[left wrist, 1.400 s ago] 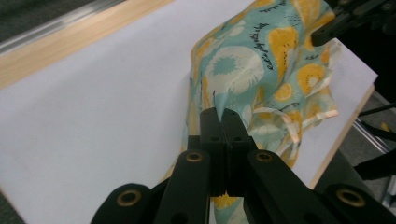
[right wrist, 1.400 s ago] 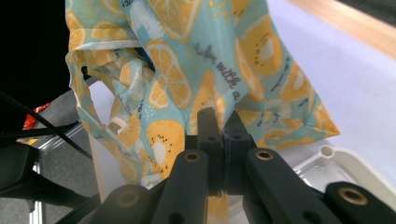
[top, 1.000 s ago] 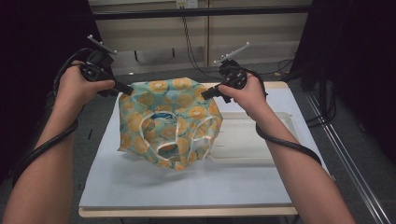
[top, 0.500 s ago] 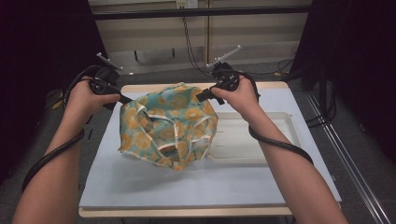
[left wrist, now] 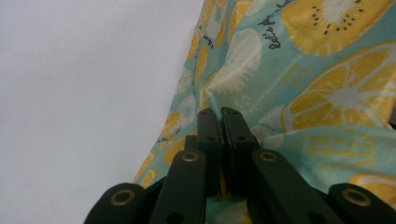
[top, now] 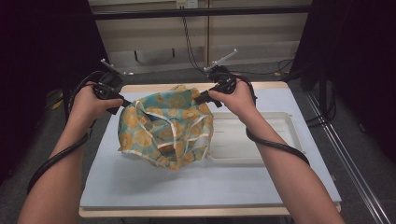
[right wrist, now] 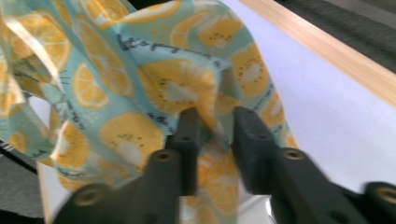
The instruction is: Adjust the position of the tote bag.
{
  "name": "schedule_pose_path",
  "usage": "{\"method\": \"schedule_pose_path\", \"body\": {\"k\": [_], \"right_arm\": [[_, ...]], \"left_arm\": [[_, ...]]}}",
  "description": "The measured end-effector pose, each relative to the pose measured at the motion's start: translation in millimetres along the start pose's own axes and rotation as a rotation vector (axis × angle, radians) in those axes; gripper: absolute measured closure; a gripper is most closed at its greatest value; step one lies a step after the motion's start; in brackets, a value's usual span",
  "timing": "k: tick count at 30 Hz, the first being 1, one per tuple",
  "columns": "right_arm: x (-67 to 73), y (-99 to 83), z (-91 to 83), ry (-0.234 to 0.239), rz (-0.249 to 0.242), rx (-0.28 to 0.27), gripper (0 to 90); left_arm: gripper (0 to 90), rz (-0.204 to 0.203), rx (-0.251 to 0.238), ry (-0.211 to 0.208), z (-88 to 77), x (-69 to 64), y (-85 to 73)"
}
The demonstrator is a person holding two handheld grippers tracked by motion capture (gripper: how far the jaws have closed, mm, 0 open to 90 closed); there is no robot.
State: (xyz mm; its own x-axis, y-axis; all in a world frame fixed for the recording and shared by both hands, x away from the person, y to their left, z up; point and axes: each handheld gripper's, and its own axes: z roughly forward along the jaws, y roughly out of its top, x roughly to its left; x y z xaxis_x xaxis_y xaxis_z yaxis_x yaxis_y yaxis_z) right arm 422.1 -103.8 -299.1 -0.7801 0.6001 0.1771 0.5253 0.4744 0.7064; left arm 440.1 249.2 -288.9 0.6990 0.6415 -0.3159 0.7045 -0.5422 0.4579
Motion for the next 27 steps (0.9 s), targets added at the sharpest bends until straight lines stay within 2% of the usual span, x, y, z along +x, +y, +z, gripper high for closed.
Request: {"method": "schedule_pose_path", "body": {"k": [4, 7, 11, 15, 16, 17, 18, 21, 22, 26, 27], "right_arm": [[5.6, 0.8, -2.7, -0.02, -0.024, 0.012, 56.0], [10.5, 1.4, -4.2, -0.031, -0.065, 0.021, 50.3], [14.7, 2.1, -5.7, -0.019, -0.096, 0.008, 46.9], [19.3, 2.9, -7.9, -0.039, -0.144, 0.008, 44.3], [20.2, 3.2, -8.2, -0.046, -0.162, 0.012, 45.1], [21.0, 3.6, -8.5, -0.053, -0.17, 0.018, 50.6], [21.5, 3.8, -9.1, -0.046, -0.161, 0.02, 60.2], [20.9, 3.5, -10.3, 0.0, -0.128, 0.027, 85.9], [20.8, 3.4, -10.5, 0.009, -0.126, 0.034, 87.9], [21.7, 3.2, -12.4, 0.016, -0.122, 0.046, 88.7], [21.2, 3.1, -13.0, 0.027, -0.117, 0.039, 88.8]], "left_arm": [[86.3, -0.021, -0.009, 0.008, 0.3, -1.9, -1.9], [86.3, -0.004, 0.007, 0.011, 0.5, -1.0, -2.6], [85.8, -0.016, -0.001, 0.005, 1.7, -0.4, -3.7], [85.2, -0.01, -0.002, 0.011, 1.2, -0.4, -3.6], [84.8, -0.019, -0.01, 0.01, 1.3, -1.1, -3.6], [84.4, -0.018, -0.014, 0.013, 0.9, -1.4, -3.6], [83.6, -0.021, -0.012, 0.016, -0.2, -1.8, -3.6], [81.8, -0.03, -0.017, 0.019, -4.6, -2.5, -4.2], [79.8, -0.009, -0.015, 0.021, -7.0, -1.8, -4.2], [69.0, -0.016, -0.064, 0.039, -13.9, -4.0, -5.8], [65.2, -0.015, -0.061, 0.044, -15.8, -4.5, -6.2]]}}
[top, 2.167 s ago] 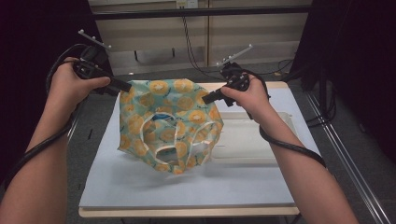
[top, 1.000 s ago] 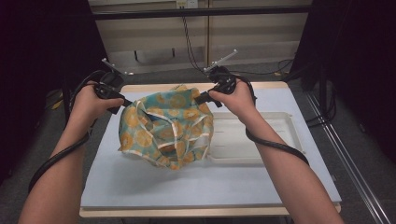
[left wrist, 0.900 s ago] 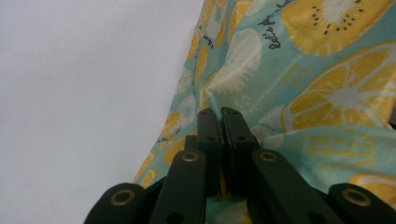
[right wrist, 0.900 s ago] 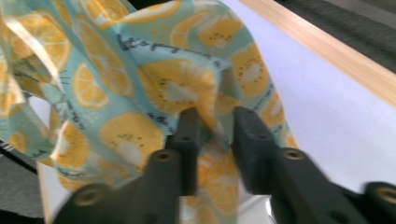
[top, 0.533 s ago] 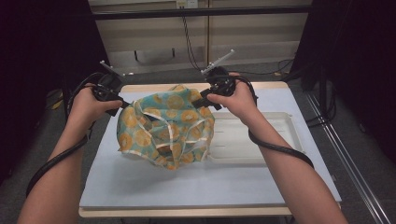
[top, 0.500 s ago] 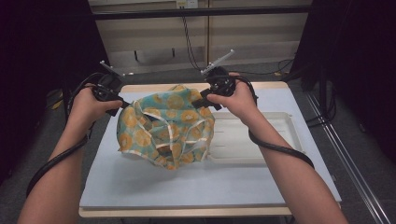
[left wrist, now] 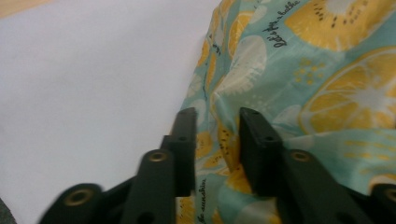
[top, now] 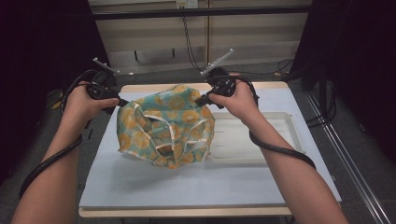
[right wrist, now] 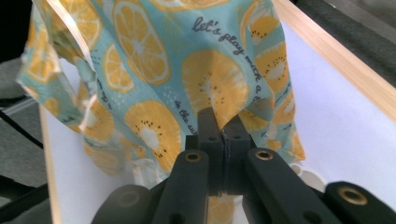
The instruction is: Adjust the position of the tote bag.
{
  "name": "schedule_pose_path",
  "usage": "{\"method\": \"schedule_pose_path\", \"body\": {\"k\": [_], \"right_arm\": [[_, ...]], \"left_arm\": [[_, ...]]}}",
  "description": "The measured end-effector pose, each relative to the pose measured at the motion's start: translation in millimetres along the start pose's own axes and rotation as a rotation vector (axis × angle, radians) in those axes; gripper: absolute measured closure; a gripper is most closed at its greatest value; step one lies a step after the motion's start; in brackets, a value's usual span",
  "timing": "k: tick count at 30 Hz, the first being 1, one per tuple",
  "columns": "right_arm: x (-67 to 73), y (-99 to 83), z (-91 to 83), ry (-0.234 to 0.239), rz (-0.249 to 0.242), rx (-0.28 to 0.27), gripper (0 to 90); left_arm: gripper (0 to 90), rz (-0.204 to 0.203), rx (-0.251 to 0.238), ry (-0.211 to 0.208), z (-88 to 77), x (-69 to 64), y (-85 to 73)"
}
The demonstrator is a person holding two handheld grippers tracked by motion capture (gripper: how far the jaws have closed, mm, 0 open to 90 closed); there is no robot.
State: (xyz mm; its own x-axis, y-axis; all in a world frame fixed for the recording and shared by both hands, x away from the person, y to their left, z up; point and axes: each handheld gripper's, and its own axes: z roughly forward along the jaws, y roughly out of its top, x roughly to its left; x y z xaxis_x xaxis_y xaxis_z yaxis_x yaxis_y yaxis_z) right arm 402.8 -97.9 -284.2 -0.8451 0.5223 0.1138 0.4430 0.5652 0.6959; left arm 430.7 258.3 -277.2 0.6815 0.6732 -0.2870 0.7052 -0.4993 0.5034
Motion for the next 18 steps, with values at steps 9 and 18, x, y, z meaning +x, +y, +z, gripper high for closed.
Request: {"method": "schedule_pose_path", "body": {"k": [9, 18], "right_arm": [[0.4, -1.6, -1.5, 0.01, 0.022, 0.008, 88.8], [-1.2, -3.3, -1.8, 0.014, 0.033, 0.001, 88.7]], "left_arm": [[36.4, 0.043, -0.062, 0.026, -18.5, -2.0, 0.7], [30.2, 0.108, -0.119, 0.027, -36.1, -22.4, 5.0]]}}
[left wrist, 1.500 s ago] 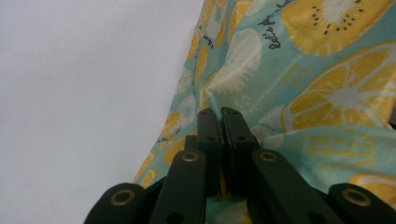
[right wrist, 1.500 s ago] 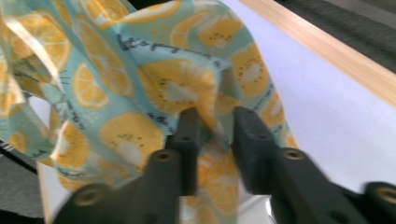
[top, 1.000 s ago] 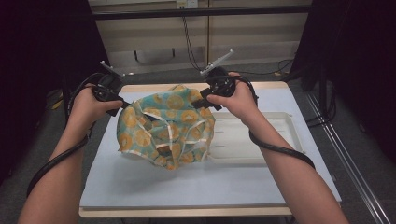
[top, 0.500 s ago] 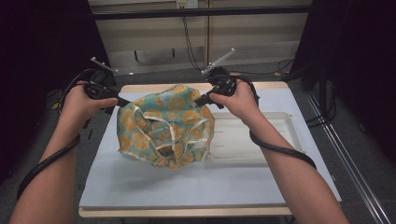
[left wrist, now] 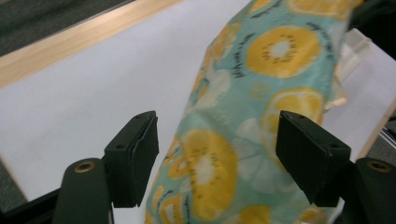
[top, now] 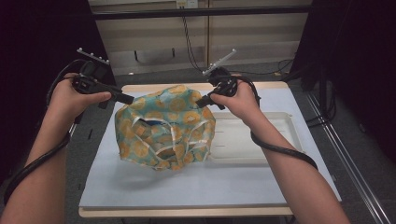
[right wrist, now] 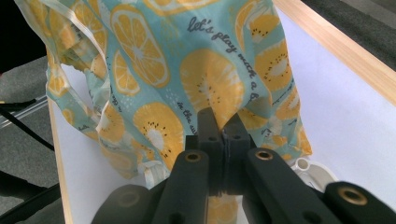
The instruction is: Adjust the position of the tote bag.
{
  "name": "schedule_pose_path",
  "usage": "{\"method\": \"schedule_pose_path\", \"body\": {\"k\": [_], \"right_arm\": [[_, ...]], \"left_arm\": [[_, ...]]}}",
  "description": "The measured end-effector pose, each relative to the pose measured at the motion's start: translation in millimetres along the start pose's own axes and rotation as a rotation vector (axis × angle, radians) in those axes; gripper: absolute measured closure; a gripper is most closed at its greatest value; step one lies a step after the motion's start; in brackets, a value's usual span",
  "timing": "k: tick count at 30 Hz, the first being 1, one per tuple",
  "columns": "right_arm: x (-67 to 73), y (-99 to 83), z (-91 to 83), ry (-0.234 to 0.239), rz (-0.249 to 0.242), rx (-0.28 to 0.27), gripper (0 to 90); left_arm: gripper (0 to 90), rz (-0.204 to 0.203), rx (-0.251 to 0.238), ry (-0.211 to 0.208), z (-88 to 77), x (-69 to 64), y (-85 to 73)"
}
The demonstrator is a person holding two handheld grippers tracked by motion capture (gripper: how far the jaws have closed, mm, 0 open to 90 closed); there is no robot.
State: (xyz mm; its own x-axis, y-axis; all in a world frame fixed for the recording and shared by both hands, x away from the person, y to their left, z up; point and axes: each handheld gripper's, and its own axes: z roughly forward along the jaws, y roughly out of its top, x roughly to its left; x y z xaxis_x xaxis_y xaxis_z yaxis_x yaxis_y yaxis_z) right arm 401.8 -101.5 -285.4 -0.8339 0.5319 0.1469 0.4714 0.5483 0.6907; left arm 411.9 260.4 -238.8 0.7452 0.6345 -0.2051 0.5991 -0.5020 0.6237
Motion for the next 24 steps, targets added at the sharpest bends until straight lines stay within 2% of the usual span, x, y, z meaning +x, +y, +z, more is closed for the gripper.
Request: {"method": "schedule_pose_path", "body": {"k": [3, 4, 5, 7, 8, 10, 11, 12, 14, 16, 18, 19, 21, 22, 24], "right_arm": [[-0.3, -0.1, -0.4, 0.0, 0.005, 0.005, 88.7], [-0.4, -0.2, -0.4, 0.0, 0.006, 0.005, 88.7], [-0.4, -0.3, -0.4, -0.001, 0.006, 0.006, 88.7], [-0.8, -0.8, -0.5, -0.003, 0.005, 0.007, 88.7], [-1.0, -1.1, -0.7, -0.003, 0.006, 0.007, 88.7], [-1.3, -1.9, -0.9, -0.001, 0.015, 0.001, 88.7], [-1.3, -2.2, -1.2, -0.002, 0.017, 0.003, 88.7], [-1.2, -2.6, -1.3, -0.002, 0.021, 0.004, 88.7], [-1.7, -3.2, -1.4, -0.002, 0.019, 0.005, 88.7], [-2.8, -4.0, -1.8, -0.005, 0.016, 0.004, 88.7], [-3.9, -4.6, -2.1, -0.008, 0.015, 0.005, 88.6], [-4.7, -4.8, -2.5, -0.009, 0.01, 0.004, 88.6], [-4.7, -5.4, -2.6, -0.008, 0.021, 0.007, 88.6], [-5.1, -5.7, -2.4, -0.008, 0.021, 0.006, 88.5], [-4.7, -6.2, -2.0, -0.01, 0.022, 0.008, 88.3]], "left_arm": [[30.2, 0.03, 0.001, -0.003, 0.0, -8.1, 2.1], [30.9, 0.046, 0.023, -0.013, -0.1, -9.3, 2.7], [34.4, 0.05, 0.023, -0.03, 0.9, -11.6, 3.0], [36.3, 0.051, 0.014, -0.032, 3.2, -15.3, 3.5], [38.7, 0.074, 0.034, -0.039, 3.0, -14.8, 4.1], [41.2, 0.083, 0.038, -0.034, 4.1, -16.3, 5.4], [41.5, 0.073, 0.037, -0.029, 4.6, -17.7, 5.9], [41.5, 0.082, 0.041, -0.038, 4.0, -18.2, 7.0], [41.5, 0.088, 0.011, -0.052, -0.2, -19.2, 9.6], [40.9, 0.079, 0.011, -0.071, -0.4, -22.8, 11.1], [39.1, 0.09, 0.036, -0.076, 1.9, -25.2, 11.5], [39.2, 0.116, 0.064, -0.072, 3.7, -24.9, 11.5], [44.3, 0.125, 0.078, -0.071, 9.4, -24.6, 10.1], [49.3, 0.141, 0.095, -0.079, 11.2, -23.2, 9.6], [61.2, 0.138, 0.086, -0.095, 15.8, -22.1, 8.1]]}}
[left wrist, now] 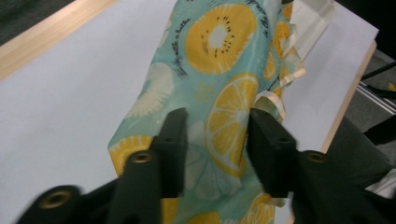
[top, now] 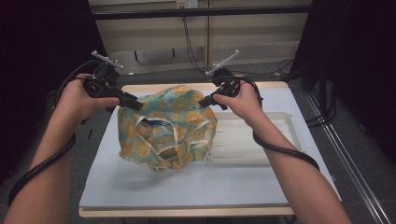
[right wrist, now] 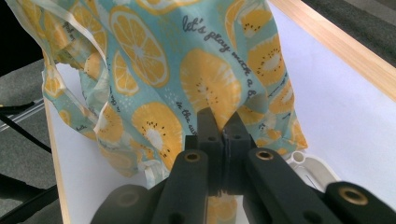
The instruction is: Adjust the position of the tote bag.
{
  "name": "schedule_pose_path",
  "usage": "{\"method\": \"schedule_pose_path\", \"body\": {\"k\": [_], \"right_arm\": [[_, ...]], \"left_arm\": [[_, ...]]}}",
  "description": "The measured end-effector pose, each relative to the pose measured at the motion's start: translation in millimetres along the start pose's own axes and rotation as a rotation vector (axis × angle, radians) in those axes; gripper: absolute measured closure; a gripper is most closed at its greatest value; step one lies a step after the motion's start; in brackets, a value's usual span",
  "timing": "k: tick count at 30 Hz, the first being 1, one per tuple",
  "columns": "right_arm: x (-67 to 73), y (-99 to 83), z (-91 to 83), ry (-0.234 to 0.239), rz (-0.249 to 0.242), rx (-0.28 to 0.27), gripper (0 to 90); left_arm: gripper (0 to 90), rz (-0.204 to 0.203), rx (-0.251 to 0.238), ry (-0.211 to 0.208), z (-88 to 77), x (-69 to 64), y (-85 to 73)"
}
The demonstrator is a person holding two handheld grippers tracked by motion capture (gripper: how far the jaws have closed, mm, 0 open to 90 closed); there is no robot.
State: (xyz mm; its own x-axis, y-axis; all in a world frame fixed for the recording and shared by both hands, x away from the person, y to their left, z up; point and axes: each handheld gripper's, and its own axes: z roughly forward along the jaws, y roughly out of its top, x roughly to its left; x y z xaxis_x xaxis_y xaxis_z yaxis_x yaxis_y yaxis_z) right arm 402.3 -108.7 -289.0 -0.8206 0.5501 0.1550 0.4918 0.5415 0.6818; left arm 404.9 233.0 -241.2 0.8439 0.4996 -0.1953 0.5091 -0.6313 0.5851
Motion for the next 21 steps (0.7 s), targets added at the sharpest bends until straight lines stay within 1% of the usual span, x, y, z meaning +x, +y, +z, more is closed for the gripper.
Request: {"method": "schedule_pose_path", "body": {"k": [1, 2, 4, 5, 6, 7, 8, 10, 12, 13, 14, 15, 16, 17, 18, 20, 21], "right_arm": [[0.3, 0.0, 0.2, 0.0, 0.003, -0.001, 88.2], [0.2, 0.0, 0.5, 0.0, 0.0, 0.001, 88.2], [0.4, 0.4, 0.2, 0.002, 0.001, -0.002, 88.2], [0.5, 0.6, -0.1, 0.003, 0.003, -0.007, 88.2], [0.2, 0.8, -0.4, 0.004, -0.002, -0.012, 87.9], [0.3, 0.9, -0.7, 0.002, -0.002, -0.014, 87.4], [0.0, 1.0, -1.0, 0.002, -0.006, -0.017, 87.4], [-0.3, 1.3, -2.1, 0.005, 0.002, -0.02, 87.5], [-0.4, 2.4, -4.0, 0.007, 0.002, -0.023, 87.7], [-0.1, 3.0, -5.1, 0.006, 0.008, -0.029, 87.8], [-0.6, 3.7, -6.3, 0.01, 0.005, -0.034, 87.8], [-0.7, 4.6, -7.5, 0.012, 0.005, -0.037, 87.8], [-0.9, 5.5, -8.7, 0.013, 0.005, -0.043, 87.8], [-1.2, 6.7, -10.0, 0.013, 0.006, -0.045, 87.8], [-1.5, 8.1, -10.9, 0.016, 0.008, -0.053, 87.8], [-1.7, 11.5, -13.0, 0.022, 0.016, -0.063, 87.8], [-1.7, 13.5, -14.0, 0.018, 0.014, -0.065, 87.8]], "left_arm": [[64.9, -0.001, 0.008, -0.005, 0.5, 0.5, -0.1], [71.0, -0.007, 0.006, -0.008, 0.7, 0.5, 0.2], [78.2, -0.016, -0.009, -0.003, -2.2, 0.2, 1.7], [84.0, -0.016, -0.017, -0.002, -4.7, -0.6, 3.1], [87.0, -0.022, -0.035, -0.005, -7.5, -1.7, 4.4], [89.5, -0.027, -0.039, -0.013, -10.8, -2.1, 5.8], [89.9, -0.037, -0.054, -0.005, -13.0, -3.0, 7.3], [90.0, -0.03, -0.049, 0.009, -16.7, -2.8, 10.8], [90.0, -0.035, -0.059, 0.019, -19.2, -2.8, 14.1], [90.0, -0.026, -0.056, 0.027, -21.0, -2.8, 15.8], [90.0, -0.024, -0.072, 0.037, -23.0, -2.3, 17.4], [90.0, -0.035, -0.085, 0.042, -24.4, -2.1, 18.9], [90.0, -0.033, -0.089, 0.039, -25.6, -0.7, 20.4], [90.0, -0.04, -0.094, 0.05, -26.6, 0.1, 21.9], [90.0, -0.035, -0.087, 0.06, -27.6, 2.6, 23.2], [90.0, -0.042, -0.093, 0.07, -28.5, 6.8, 25.2], [90.0, -0.035, -0.087, 0.08, -28.6, 9.5, 25.8]]}}
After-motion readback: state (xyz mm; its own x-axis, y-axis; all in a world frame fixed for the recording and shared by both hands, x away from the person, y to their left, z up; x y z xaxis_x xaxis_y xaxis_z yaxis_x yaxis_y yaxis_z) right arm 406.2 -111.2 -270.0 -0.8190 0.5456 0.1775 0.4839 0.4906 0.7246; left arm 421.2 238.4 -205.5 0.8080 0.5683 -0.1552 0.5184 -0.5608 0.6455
